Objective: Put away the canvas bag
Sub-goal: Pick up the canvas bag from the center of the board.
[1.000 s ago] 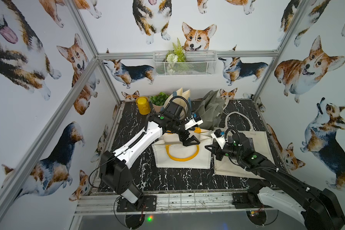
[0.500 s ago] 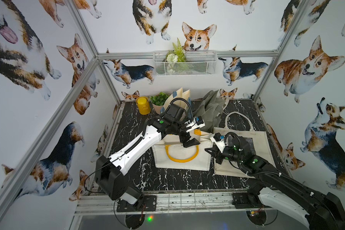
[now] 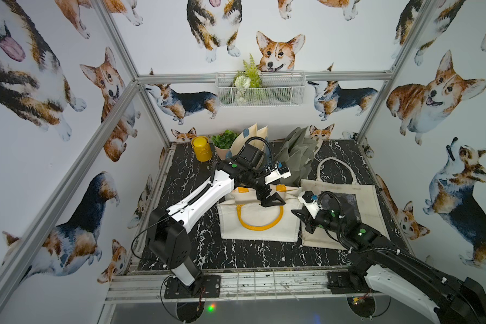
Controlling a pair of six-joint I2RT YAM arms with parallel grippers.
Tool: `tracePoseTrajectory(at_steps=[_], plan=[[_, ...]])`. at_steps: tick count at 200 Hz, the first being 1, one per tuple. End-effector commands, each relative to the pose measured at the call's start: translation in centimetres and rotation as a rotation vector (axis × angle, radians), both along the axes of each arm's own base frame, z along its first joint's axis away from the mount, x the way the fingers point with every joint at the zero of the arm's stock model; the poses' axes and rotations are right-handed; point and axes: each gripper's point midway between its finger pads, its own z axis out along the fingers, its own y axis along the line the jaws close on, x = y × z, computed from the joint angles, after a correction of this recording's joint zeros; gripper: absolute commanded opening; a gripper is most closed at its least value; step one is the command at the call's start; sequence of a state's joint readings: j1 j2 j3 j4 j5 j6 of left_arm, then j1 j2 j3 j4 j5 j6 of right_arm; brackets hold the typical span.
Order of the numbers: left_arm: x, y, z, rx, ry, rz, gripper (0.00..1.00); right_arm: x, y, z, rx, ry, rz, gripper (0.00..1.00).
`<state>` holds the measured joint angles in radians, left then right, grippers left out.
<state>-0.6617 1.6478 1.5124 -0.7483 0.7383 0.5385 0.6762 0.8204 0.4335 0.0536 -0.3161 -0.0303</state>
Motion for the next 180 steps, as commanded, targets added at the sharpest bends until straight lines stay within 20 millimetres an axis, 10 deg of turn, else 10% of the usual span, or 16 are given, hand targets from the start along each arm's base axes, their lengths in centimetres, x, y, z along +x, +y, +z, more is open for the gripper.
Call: tracePoseTrajectory(at_steps=[1,69,132,180], plan=[[-1.1,0.1,-0.2,-0.003,0.07,-0.021,1.0,0.7,0.0,1.1,0.008,-0.07,-0.015,0.07],[-2.5,0.5,-2.0,0.085,0.023,-0.042,0.57,1.1,0.2,2.1,0.074,-0.054,-0.045,0.15],[-2.5,0.9,-0.9,0.087,-0.103,-0.043,0.0,-0.4,-0.7,2.7,0.078,-0.02,-0.04,0.51],[-2.8,1.8,0.5,0.044,-0.211,-0.009,0.0,-1.9,-2.0,2.3,0.066,0.017,-0.039,0.68]])
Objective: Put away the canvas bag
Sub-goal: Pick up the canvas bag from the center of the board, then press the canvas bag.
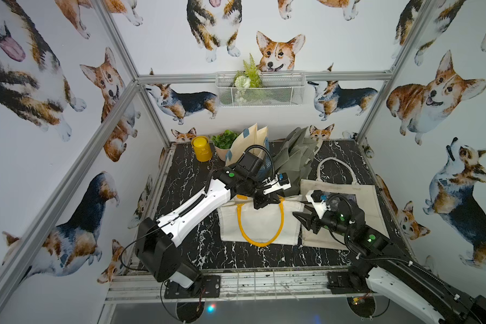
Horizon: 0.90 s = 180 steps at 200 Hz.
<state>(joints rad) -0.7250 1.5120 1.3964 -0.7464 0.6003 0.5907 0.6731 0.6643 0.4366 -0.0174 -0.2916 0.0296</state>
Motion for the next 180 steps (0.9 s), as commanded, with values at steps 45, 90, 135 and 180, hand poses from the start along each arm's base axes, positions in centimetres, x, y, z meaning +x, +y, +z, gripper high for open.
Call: tracePoseTrajectory(at_steps=[45,90,135,180], plan=[[-2.6,2.4,2.6,-0.09,-0.182,-0.029,0.0,-2.1,-0.4,0.9,0.028,0.023,0.085,0.78],[-5.0,3.8,4.3,-0.172,-0.231,-0.06,0.0,-3.4,1.9,1.8,-0.009,0.065,0.278,0.84],[-6.6,4.1,5.4,-0.218,-0.239,-0.112,0.0,-3.4,3.4,3.2,-0.05,0.023,0.379,0.91],[-6.2,4.5,7.9,-0.26,-0.287,-0.077,0.0,-4.9,4.3,3.3,0.001,0.1,0.476,0.8]])
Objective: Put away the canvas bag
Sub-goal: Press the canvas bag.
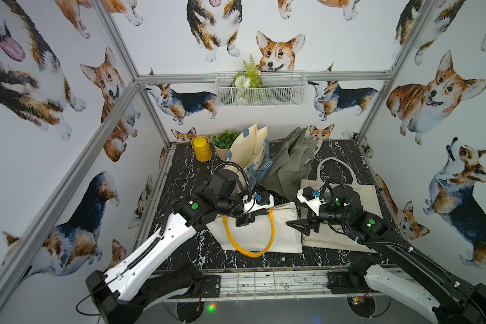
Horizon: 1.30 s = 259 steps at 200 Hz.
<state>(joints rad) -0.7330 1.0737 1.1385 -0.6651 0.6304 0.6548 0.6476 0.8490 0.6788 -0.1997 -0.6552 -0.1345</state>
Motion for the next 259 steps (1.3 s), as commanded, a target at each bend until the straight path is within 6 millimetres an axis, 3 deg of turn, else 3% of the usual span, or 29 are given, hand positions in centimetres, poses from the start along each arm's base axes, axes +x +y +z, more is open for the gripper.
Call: tracePoseTrajectory(at_steps=[1,24,62,85,117,142,173,196,219,259], plan=[[0.4,-0.5,2.6,-0.072,-0.053,-0.01,0.0,-1.9,0.6,-0.2,0.02,0.07,0.111,0.79],[1.2,-0.6,3.7,-0.094,-0.071,0.01,0.0,-2.0,0.6,-1.5,0.024,0.143,0.092,0.51],[2.9,-0.3,6.5,-0.192,-0.082,0.07,0.0,-1.8,-0.3,-2.2,0.099,0.146,-0.006,0.46],[3.6,-0.1,7.7,-0.255,-0.055,0.082,0.0,-2.0,-0.9,-2.4,0.116,0.152,-0.039,0.26],[4.1,-0.6,7.5,-0.248,-0.037,0.078,0.0,-2.1,-0.9,-2.0,0.135,0.152,-0.041,0.0],[5.1,-0.6,7.3,-0.239,-0.058,0.115,0.01,-2.1,-0.8,-2.0,0.124,0.167,-0.034,0.0],[6.1,0.2,6.9,-0.189,-0.136,0.176,0.46,-1.7,-1.4,-1.5,0.083,0.114,-0.07,0.0],[5.9,1.1,7.3,-0.136,-0.2,0.174,0.64,-1.8,-2.0,-0.6,0.021,0.057,-0.068,0.0],[4.6,1.5,8.5,-0.108,-0.213,0.13,0.73,-2.0,-2.5,1.0,-0.053,0.026,-0.045,0.0],[2.1,0.3,9.1,-0.039,-0.211,0.011,0.79,-2.7,-2.8,3.2,-0.181,0.009,0.043,0.0]])
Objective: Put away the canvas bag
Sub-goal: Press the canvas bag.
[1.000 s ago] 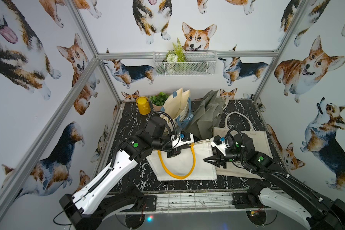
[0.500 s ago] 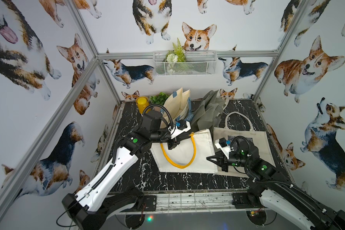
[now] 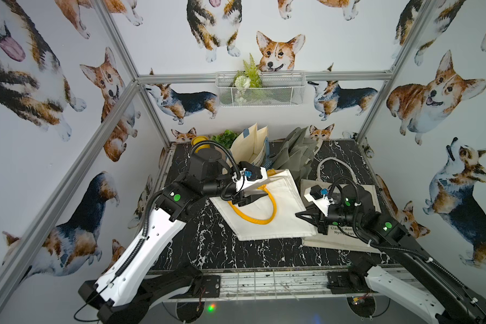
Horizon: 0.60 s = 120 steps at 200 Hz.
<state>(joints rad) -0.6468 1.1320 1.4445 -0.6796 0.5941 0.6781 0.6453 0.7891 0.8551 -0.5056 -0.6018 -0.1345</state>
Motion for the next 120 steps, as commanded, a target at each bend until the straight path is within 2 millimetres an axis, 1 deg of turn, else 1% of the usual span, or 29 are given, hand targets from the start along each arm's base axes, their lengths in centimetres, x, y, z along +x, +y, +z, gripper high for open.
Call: tracePoseTrajectory(at_steps=[1,9,24,55,80,106,120], plan=[[-2.0,-0.5,-1.3,0.102,-0.003,-0.088,0.79,-1.3,-0.7,0.0,-0.122,-0.023,0.098,0.0],[-2.4,-1.0,-1.3,0.122,-0.031,-0.103,0.8,-1.3,-0.8,0.4,-0.149,-0.031,0.113,0.0],[-2.5,-1.8,-1.2,0.15,-0.064,-0.115,0.82,-1.4,-1.1,1.2,-0.2,-0.054,0.141,0.0],[-0.9,-2.5,-0.6,0.163,-0.115,-0.082,0.85,-1.4,-2.2,2.6,-0.308,-0.132,0.189,0.0],[-0.4,-2.8,0.3,0.123,-0.149,-0.059,0.9,-1.3,-2.9,2.8,-0.365,-0.197,0.208,0.0],[0.2,-2.7,1.0,0.096,-0.158,-0.016,0.91,-1.3,-3.5,2.6,-0.404,-0.238,0.224,0.0],[0.3,-2.7,1.2,0.082,-0.152,-0.007,0.94,-1.3,-3.8,2.7,-0.417,-0.265,0.231,0.0]])
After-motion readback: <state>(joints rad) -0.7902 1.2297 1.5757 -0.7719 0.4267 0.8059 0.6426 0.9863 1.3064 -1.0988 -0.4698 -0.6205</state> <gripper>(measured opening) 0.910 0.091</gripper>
